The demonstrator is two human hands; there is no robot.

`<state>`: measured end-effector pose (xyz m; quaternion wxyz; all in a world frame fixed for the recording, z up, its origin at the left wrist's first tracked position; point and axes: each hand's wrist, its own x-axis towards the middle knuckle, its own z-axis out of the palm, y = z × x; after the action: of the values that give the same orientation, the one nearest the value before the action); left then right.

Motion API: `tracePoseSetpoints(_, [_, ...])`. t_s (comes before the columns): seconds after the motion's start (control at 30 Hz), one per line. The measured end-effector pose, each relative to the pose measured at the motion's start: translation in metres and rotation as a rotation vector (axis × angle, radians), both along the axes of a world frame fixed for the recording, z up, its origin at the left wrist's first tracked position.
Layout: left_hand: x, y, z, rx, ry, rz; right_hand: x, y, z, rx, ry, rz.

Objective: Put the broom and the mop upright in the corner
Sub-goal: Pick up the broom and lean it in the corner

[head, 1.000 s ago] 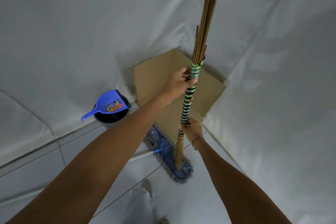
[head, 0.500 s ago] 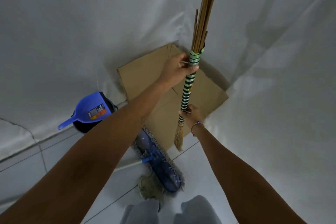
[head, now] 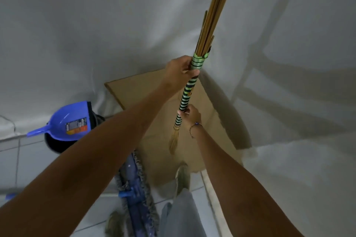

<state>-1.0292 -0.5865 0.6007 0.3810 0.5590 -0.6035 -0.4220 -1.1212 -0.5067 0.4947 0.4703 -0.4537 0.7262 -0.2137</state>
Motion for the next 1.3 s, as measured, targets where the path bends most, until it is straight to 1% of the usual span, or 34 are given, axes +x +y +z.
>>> tracePoseSetpoints(0.13, [-0.032,-0.081,-0.070,0.081,-0.013,0.088,-0.032,-0.086,-0.068,0.064,0.047,0.030])
tracePoseSetpoints(0.3, [-0.045,-0.146,-0.147,0.165,-0.016,0.133,-0.048,-0.160,-0.147,0.093,-0.010,0.088])
tracePoseSetpoints(0.47, [-0.045,-0.173,-0.207,0.190,-0.017,0.222,-0.057,-0.200,-0.204,0.116,-0.029,0.118])
tracePoseSetpoints(0.6, [-0.052,-0.182,-0.227,0.196,-0.061,0.225,-0.055,-0.212,-0.228,0.138,-0.052,0.116])
tracePoseSetpoints(0.73, [-0.059,-0.188,-0.236,0.154,-0.044,0.238,-0.045,-0.223,-0.228,0.126,-0.081,0.026])
tracePoseSetpoints(0.83, [-0.056,-0.184,-0.241,0.151,-0.084,0.212,-0.042,-0.229,-0.217,0.099,-0.112,-0.018])
tracePoseSetpoints(0.93, [-0.045,-0.172,-0.244,0.198,-0.135,0.173,-0.040,-0.227,-0.205,0.084,-0.074,0.038])
tracePoseSetpoints(1.03, [-0.027,-0.153,-0.239,0.232,-0.296,0.199,-0.037,-0.213,-0.185,0.037,0.020,0.133])
tracePoseSetpoints(1.13, [-0.010,-0.127,-0.227,0.270,-0.370,0.179,-0.032,-0.191,-0.162,0.008,0.113,0.198])
tracePoseSetpoints(1.2, [0.001,-0.105,-0.215,0.308,-0.452,0.116,-0.029,-0.171,-0.141,-0.021,0.156,0.227])
tracePoseSetpoints(1.3, [0.015,-0.074,-0.193,0.383,-0.607,-0.072,-0.021,-0.140,-0.106,-0.075,0.220,0.282])
